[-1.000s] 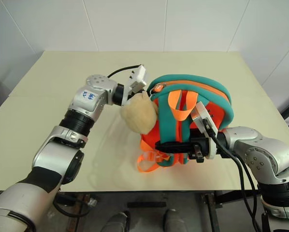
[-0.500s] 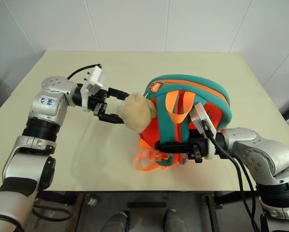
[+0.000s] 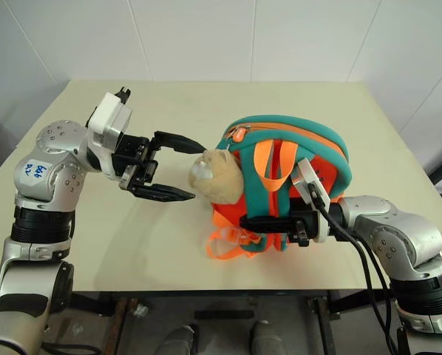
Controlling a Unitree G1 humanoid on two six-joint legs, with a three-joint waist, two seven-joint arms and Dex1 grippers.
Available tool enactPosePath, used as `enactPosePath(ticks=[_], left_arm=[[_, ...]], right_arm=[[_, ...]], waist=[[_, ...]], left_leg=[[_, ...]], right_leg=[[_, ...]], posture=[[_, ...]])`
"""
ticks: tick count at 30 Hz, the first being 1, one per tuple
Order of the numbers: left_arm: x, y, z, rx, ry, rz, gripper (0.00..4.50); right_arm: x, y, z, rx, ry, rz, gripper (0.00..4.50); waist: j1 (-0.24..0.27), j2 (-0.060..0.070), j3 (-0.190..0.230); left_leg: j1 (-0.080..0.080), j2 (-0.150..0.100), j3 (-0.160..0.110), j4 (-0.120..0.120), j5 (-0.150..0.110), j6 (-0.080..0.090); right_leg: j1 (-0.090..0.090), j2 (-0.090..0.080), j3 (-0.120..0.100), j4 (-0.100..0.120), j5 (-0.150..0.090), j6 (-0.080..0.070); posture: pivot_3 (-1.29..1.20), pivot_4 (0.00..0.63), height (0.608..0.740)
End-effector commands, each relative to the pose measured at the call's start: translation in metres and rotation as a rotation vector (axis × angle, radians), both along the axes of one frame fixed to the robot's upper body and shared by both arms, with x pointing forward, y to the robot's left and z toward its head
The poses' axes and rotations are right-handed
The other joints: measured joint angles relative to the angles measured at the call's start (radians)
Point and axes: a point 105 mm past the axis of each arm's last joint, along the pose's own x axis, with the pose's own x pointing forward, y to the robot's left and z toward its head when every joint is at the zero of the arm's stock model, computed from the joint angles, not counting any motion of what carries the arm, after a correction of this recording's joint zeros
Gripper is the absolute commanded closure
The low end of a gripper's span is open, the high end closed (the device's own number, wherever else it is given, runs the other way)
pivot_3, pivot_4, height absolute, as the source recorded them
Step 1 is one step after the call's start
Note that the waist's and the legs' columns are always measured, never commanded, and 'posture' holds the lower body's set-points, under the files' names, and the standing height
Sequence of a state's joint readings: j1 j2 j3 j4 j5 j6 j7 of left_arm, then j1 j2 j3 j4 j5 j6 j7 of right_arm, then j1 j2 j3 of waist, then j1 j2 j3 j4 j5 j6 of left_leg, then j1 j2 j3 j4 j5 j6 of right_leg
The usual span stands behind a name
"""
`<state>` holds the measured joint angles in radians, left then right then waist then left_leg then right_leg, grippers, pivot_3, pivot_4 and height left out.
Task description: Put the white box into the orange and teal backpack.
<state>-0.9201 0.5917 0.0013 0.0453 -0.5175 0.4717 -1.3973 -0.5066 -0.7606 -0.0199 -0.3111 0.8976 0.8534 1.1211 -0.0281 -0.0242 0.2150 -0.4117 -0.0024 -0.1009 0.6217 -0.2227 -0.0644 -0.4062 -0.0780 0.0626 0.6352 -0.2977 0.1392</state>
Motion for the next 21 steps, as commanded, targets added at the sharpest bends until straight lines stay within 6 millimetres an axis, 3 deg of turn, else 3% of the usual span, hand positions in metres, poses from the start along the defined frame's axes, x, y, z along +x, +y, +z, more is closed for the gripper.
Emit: enactPosePath(ticks=[1, 7, 15, 19, 21], left_arm=[[-0.012, -0.008, 0.003, -0.038, -0.015, -0.043, 0.04], [0.002, -0.019, -0.013, -0.006, -0.047, 0.027, 0.04], [0.005, -0.027, -0.009, -0.051, -0.062, 0.028, 0.04], [0.005, -0.023, -0.002, -0.077, -0.07, 0.028, 0.87], [0.005, -0.017, 0.003, -0.067, -0.076, 0.035, 1.55]], right_arm=[[-0.001, 0.004, 0.006, 0.004, -0.035, 0.026, 4.5], [-0.001, 0.006, 0.006, 0.01, -0.041, 0.032, 4.5], [-0.002, 0.009, 0.007, 0.018, -0.05, 0.028, 4.5], [-0.001, 0.008, 0.007, 0.018, -0.056, 0.021, 4.5], [-0.001, 0.008, 0.007, 0.019, -0.059, 0.017, 4.5]], waist=[[0.0, 0.0, 0.0], [-0.001, 0.0, 0.0], [0.0, 0.0, 0.0], [0.0, 0.0, 0.0], [-0.001, 0.0, 0.0]], left_leg=[[0.002, 0.0, 0.0, 0.0, 0.0, 0.0], [0.006, 0.0, 0.0, -0.002, 0.0, 0.0], [0.006, 0.0, 0.0, -0.004, 0.0, 0.0], [0.006, 0.0, 0.0, -0.005, 0.0, 0.0], [0.006, 0.0, 0.0, -0.005, 0.0, 0.0]], right_leg=[[0.002, 0.0, 0.0, 0.0, 0.0, 0.0], [0.007, 0.0, 0.0, -0.002, 0.0, -0.001], [0.007, 0.0, 0.0, -0.006, 0.0, -0.001], [0.007, 0.0, 0.0, -0.007, 0.0, -0.001], [0.007, 0.0, 0.0, -0.007, 0.0, 0.0]], posture=[[0.0, 0.15, 0.74], [0.0, 0.15, 0.74], [0.0, 0.15, 0.74], [0.0, 0.15, 0.74], [0.0, 0.15, 0.74]])
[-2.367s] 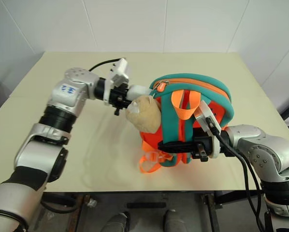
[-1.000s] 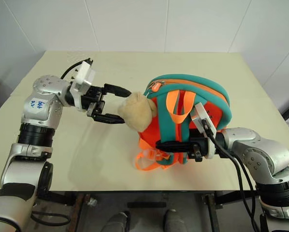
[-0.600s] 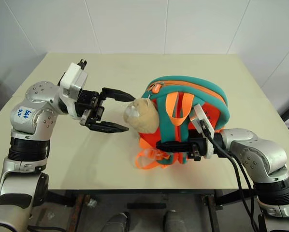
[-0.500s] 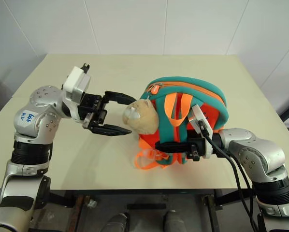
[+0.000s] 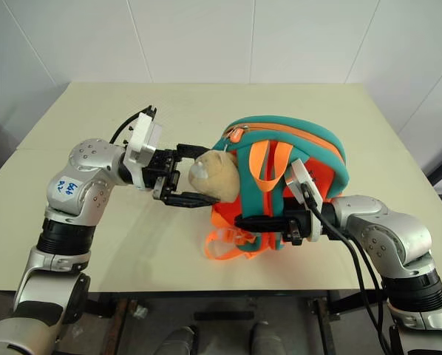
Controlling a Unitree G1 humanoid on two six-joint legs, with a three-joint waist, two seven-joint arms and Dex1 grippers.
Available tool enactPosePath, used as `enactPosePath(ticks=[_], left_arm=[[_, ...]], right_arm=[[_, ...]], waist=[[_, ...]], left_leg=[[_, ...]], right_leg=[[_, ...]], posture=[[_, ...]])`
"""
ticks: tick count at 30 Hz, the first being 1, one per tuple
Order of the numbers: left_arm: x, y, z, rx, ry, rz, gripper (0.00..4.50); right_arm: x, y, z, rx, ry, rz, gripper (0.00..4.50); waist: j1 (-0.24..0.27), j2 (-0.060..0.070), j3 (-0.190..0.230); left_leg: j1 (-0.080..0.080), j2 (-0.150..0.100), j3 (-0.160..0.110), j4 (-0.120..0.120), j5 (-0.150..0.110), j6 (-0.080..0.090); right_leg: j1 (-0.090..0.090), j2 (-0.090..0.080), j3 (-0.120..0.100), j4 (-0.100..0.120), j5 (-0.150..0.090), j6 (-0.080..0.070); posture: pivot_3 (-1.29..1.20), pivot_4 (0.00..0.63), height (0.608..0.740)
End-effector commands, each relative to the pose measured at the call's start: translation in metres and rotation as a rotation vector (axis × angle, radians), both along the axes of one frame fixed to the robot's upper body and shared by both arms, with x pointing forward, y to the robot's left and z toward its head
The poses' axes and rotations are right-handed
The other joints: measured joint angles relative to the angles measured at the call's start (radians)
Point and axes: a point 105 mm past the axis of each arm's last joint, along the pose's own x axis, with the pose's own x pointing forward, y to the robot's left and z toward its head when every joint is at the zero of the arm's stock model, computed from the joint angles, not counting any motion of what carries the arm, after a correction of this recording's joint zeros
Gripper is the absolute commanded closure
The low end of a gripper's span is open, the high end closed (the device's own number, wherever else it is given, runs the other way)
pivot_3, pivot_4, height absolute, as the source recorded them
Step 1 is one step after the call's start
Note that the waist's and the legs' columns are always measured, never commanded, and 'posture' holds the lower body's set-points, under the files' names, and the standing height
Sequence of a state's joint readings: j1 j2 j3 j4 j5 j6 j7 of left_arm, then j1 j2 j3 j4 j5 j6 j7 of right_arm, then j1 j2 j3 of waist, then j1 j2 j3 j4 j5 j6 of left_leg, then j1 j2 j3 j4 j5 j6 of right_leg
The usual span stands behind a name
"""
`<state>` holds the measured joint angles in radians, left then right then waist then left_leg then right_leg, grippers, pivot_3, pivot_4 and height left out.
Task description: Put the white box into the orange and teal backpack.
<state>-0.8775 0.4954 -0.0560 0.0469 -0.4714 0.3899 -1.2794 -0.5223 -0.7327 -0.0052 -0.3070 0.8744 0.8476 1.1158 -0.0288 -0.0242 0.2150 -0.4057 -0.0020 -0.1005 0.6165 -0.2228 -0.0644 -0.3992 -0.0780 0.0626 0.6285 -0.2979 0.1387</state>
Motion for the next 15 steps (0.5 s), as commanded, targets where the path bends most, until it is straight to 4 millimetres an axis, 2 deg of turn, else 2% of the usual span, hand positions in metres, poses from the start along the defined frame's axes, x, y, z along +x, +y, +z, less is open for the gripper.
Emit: enactPosePath(ticks=[1, 3, 11, 13, 15], left_arm=[[-0.001, 0.014, 0.022, 0.002, -0.079, 0.014, 1.88], [0.007, 0.026, 0.025, 0.033, -0.086, 0.064, 2.43], [0.033, 0.072, 0.041, 0.082, -0.141, 0.245, 2.43], [0.042, 0.084, 0.035, 0.122, -0.162, 0.306, 2.43], [0.053, 0.099, 0.015, 0.233, -0.2, 0.365, 2.43]], right_arm=[[-0.004, 0.002, 0.007, 0.014, -0.047, 0.012, 4.5], [-0.004, 0.002, 0.007, 0.014, -0.048, 0.009, 4.5], [-0.006, -0.001, 0.004, 0.02, -0.047, -0.019, 4.5], [-0.006, -0.001, 0.003, 0.022, -0.047, -0.027, 4.5], [-0.007, -0.002, 0.002, 0.024, -0.046, -0.033, 4.5]], waist=[[-0.001, 0.0, 0.0], [-0.002, 0.0, 0.0], [-0.001, 0.0, 0.0], [-0.004, 0.0, 0.0], [-0.004, 0.0, 0.0]], left_leg=[[0.0, 0.0, 0.0, 0.0, 0.0, 0.0], [0.0, 0.0, 0.0, -0.001, 0.0, 0.0], [0.0, 0.0, 0.0, -0.002, 0.0, 0.0], [0.0, 0.0, 0.0, -0.003, 0.0, 0.0], [0.001, 0.0, 0.0, -0.004, 0.0, 0.0]], right_leg=[[0.0, 0.0, 0.0, 0.0, 0.0, 0.0], [0.0, 0.0, 0.0, 0.0, 0.0, 0.0], [0.0, 0.0, 0.0, -0.002, 0.0, 0.0], [0.0, 0.0, 0.0, -0.002, 0.0, 0.0], [-0.001, 0.0, 0.0, -0.001, 0.0, -0.001]], posture=[[0.0, 0.15, 0.74], [0.0, 0.15, 0.74], [0.0, 0.15, 0.74], [0.0, 0.15, 0.74], [0.0, 0.15, 0.74]])
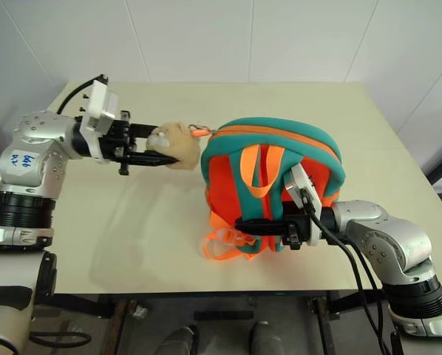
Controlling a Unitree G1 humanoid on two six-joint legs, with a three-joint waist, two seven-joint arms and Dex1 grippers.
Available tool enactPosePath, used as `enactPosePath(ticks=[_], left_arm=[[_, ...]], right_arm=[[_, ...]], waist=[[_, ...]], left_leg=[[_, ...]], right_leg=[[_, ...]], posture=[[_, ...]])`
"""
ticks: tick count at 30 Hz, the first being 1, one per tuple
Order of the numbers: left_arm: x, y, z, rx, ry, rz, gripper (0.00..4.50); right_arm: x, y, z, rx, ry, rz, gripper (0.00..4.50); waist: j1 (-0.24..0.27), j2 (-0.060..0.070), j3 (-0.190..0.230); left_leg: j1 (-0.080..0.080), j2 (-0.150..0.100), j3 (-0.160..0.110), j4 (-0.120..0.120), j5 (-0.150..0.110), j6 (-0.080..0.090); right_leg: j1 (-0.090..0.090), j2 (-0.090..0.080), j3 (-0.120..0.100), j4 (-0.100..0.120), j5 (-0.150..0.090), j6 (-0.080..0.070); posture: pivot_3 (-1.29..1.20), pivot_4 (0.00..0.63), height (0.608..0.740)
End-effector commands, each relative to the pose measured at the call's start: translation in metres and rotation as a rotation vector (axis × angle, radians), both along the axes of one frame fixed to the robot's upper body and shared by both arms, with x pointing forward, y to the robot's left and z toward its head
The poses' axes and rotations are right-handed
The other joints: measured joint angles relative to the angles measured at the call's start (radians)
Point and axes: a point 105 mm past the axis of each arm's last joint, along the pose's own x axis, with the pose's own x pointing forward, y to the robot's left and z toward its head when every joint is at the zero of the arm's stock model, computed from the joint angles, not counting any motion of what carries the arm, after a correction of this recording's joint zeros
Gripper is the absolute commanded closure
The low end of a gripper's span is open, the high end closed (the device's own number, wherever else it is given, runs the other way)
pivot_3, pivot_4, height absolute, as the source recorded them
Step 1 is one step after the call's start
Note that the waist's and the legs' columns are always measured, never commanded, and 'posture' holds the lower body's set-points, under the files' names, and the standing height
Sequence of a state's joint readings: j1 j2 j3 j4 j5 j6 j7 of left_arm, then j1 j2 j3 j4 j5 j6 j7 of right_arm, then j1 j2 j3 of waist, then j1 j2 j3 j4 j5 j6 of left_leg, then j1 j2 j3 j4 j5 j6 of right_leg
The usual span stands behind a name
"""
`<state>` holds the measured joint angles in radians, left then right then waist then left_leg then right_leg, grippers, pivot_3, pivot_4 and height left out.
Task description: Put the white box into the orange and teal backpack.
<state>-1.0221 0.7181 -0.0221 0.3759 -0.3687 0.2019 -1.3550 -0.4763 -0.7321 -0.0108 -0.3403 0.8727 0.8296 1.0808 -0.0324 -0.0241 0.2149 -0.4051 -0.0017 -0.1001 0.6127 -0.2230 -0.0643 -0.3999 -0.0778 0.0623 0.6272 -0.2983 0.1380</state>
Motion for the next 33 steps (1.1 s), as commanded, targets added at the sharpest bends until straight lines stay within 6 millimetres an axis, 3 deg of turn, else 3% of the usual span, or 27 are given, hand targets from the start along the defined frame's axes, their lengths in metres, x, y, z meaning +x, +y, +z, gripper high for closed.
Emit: enactPosePath(ticks=[1, 6, 12, 18, 22, 25, 28, 30, 33], left_arm=[[0.016, 0.03, -0.022, 0.163, -0.08, 0.119, 2.43], [0.034, 0.036, -0.082, 0.28, -0.044, 0.157, 2.43], [0.036, 0.001, -0.127, 0.214, 0.079, 0.071, 2.43], [0.028, -0.019, -0.154, 0.135, 0.194, 0.024, 2.43], [0.014, -0.013, -0.16, 0.145, 0.225, -0.016, 2.43], [0.009, 0.003, -0.152, 0.098, 0.251, 0.036, 2.45], [-0.002, 0.017, -0.14, 0.055, 0.261, 0.065, 1.78], [-0.012, 0.023, -0.136, 0.047, 0.273, 0.076, 1.1], [-0.023, 0.031, -0.127, 0.017, 0.265, 0.122, 0.28]], right_arm=[[-0.004, -0.001, 0.008, 0.025, -0.043, -0.004, 4.5], [-0.001, -0.002, 0.009, 0.029, -0.053, -0.023, 4.5], [0.006, -0.002, 0.01, 0.039, -0.05, -0.061, 4.5], [0.015, -0.007, 0.003, 0.041, -0.036, -0.128, 4.5], [0.022, -0.015, -0.002, 0.023, -0.1, -0.198, 4.5], [0.024, -0.028, 0.0, 0.021, -0.146, -0.264, 3.55], [0.022, -0.041, 0.006, -0.01, -0.224, -0.311, 2.53], [0.021, -0.053, 0.01, -0.032, -0.257, -0.354, 1.81], [0.016, -0.078, 0.006, -0.109, -0.283, -0.414, 0.9]], waist=[[0.0, 0.0, 0.0], [0.006, 0.0, 0.0], [0.005, 0.0, 0.0], [0.003, 0.0, 0.0], [0.005, 0.0, 0.0], [0.003, 0.0, 0.0], [-0.001, 0.0, 0.0], [0.0, 0.0, 0.0], [0.005, 0.0, 0.0]], left_leg=[[0.0, 0.0, 0.0, 0.0, 0.0, 0.0], [0.0, 0.0, 0.0, 0.001, 0.0, 0.0], [-0.001, 0.0, 0.0, 0.001, 0.0, 0.0], [0.0, 0.0, 0.0, 0.001, 0.0, 0.0], [0.0, 0.0, 0.0, 0.001, 0.0, 0.0], [0.0, 0.0, 0.0, 0.001, 0.0, 0.0], [0.0, 0.0, 0.0, 0.001, 0.0, 0.0], [0.001, 0.0, 0.0, 0.0, 0.0, 0.0], [0.001, 0.0, 0.0, 0.0, 0.0, 0.0]], right_leg=[[0.0, 0.0, 0.0, 0.0, 0.0, 0.0], [0.0, 0.0, 0.0, 0.0, 0.0, 0.0], [0.0, 0.0, 0.0, 0.0, 0.0, 0.0], [0.0, 0.0, 0.0, 0.001, 0.0, 0.0], [0.0, 0.0, 0.0, 0.001, 0.0, 0.0], [0.001, 0.0, 0.0, 0.001, 0.0, 0.0], [0.0, 0.0, 0.0, 0.001, 0.0, 0.0], [0.0, 0.0, 0.0, 0.001, 0.0, 0.0], [0.001, 0.0, 0.0, 0.001, 0.0, 0.0]], posture=[[0.0, 0.15, 0.74], [0.0, 0.15, 0.74], [0.0, 0.15, 0.74], [0.0, 0.15, 0.74], [0.0, 0.15, 0.74], [0.0, 0.15, 0.74], [0.0, 0.15, 0.74], [0.0, 0.15, 0.74], [0.0, 0.15, 0.74]])
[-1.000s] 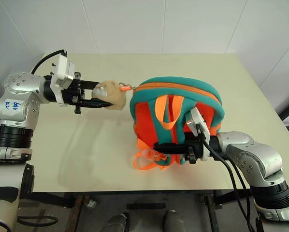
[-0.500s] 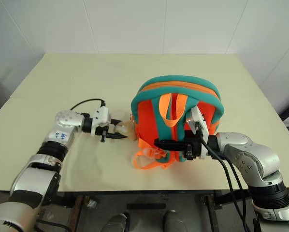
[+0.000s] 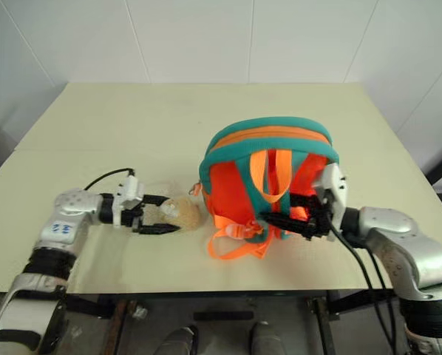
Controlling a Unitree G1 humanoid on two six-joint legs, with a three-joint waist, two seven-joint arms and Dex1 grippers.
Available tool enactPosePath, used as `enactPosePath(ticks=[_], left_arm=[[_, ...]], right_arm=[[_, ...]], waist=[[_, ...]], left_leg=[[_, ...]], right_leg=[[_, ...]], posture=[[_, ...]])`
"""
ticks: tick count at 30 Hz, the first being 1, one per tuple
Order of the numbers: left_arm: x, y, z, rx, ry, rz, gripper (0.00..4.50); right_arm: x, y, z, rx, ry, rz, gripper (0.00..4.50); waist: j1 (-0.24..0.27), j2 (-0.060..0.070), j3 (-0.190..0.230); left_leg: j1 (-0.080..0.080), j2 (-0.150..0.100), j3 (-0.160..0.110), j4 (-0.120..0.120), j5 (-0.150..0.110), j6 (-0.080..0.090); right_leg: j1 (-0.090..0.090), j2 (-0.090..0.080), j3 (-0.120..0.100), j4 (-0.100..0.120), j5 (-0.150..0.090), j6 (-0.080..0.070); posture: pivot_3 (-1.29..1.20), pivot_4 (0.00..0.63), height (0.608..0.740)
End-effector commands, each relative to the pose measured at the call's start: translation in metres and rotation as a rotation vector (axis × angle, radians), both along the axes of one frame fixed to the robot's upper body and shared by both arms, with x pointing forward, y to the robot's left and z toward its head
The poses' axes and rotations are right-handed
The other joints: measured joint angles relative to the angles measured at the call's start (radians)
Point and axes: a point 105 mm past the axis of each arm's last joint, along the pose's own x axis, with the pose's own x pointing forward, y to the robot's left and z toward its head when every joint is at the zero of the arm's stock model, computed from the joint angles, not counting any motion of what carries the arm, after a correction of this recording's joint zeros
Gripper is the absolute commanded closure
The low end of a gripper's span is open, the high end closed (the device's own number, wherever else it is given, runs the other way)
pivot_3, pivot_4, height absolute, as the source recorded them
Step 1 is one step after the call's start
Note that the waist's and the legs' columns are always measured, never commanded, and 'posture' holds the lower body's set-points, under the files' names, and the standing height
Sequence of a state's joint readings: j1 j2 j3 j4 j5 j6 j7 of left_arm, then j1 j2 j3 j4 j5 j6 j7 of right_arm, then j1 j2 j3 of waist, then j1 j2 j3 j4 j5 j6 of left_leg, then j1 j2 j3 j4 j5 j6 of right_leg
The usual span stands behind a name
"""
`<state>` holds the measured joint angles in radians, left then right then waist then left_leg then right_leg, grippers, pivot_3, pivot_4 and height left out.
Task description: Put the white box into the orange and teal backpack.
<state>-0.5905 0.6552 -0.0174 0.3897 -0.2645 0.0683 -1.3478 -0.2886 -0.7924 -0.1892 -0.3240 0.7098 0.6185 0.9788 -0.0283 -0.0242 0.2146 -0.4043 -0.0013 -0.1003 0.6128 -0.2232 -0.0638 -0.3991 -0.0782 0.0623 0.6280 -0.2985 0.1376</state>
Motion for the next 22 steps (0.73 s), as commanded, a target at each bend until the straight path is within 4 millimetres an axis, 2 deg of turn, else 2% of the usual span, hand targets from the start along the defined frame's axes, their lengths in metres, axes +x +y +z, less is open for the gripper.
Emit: enactPosePath(ticks=[1, 2, 3, 9, 11, 15, 22], left_arm=[[-0.009, 0.005, 0.02, -0.041, -0.045, 0.04, 0.0], [-0.011, 0.01, 0.022, -0.046, -0.046, 0.061, 0.0], [-0.013, 0.013, 0.023, -0.049, -0.045, 0.076, 0.0], [-0.021, 0.032, 0.032, -0.06, -0.037, 0.121, 0.0], [-0.022, 0.03, 0.038, -0.075, -0.055, 0.118, 0.0], [-0.025, 0.024, 0.04, -0.092, -0.061, 0.116, 0.0], [-0.034, 0.023, 0.038, -0.081, -0.053, 0.125, 0.0]], right_arm=[[-0.009, -0.024, 0.008, -0.087, -0.081, -0.049, 0.48], [-0.01, -0.033, 0.006, -0.105, -0.079, -0.072, 0.13], [-0.01, -0.04, 0.004, -0.117, -0.079, -0.087, 0.03], [-0.009, -0.079, 0.005, -0.157, -0.114, -0.196, 0.03], [-0.005, -0.089, 0.004, -0.176, -0.131, -0.233, 0.03], [0.006, -0.099, 0.0, -0.208, -0.167, -0.277, 0.03], [0.021, -0.101, -0.005, -0.209, -0.184, -0.268, 0.03]], waist=[[0.004, 0.0, 0.0], [0.008, 0.0, 0.0], [0.01, 0.0, 0.0], [0.003, 0.0, 0.0], [0.001, 0.0, 0.0], [-0.001, 0.0, 0.0], [-0.002, 0.0, 0.0]], left_leg=[[0.0, 0.0, 0.0, 0.0, 0.0, 0.0], [0.0, 0.0, 0.0, 0.0, 0.0, 0.0], [0.0, 0.0, 0.0, 0.0, 0.0, 0.0], [0.002, 0.0, 0.0, 0.0, 0.0, 0.0], [0.002, 0.0, 0.0, 0.0, 0.0, 0.0], [0.002, 0.0, 0.001, 0.0, 0.0, 0.0], [0.002, 0.0, 0.001, 0.0, 0.0, 0.0]], right_leg=[[0.0, 0.0, 0.0, 0.0, 0.0, 0.0], [0.0, 0.0, 0.0, 0.0, 0.0, 0.0], [0.001, 0.0, 0.0, -0.001, 0.0, 0.0], [0.003, 0.0, 0.0, -0.003, 0.0, 0.0], [0.003, 0.0, 0.0, -0.003, 0.0, -0.001], [0.003, -0.001, 0.0, -0.003, 0.0, -0.001], [0.003, -0.001, 0.0, -0.003, 0.0, -0.001]], posture=[[0.0, 0.15, 0.74], [0.0, 0.15, 0.74], [0.0, 0.15, 0.74], [0.0, 0.15, 0.74], [0.0, 0.15, 0.74], [0.0, 0.15, 0.74], [0.0, 0.15, 0.74]])
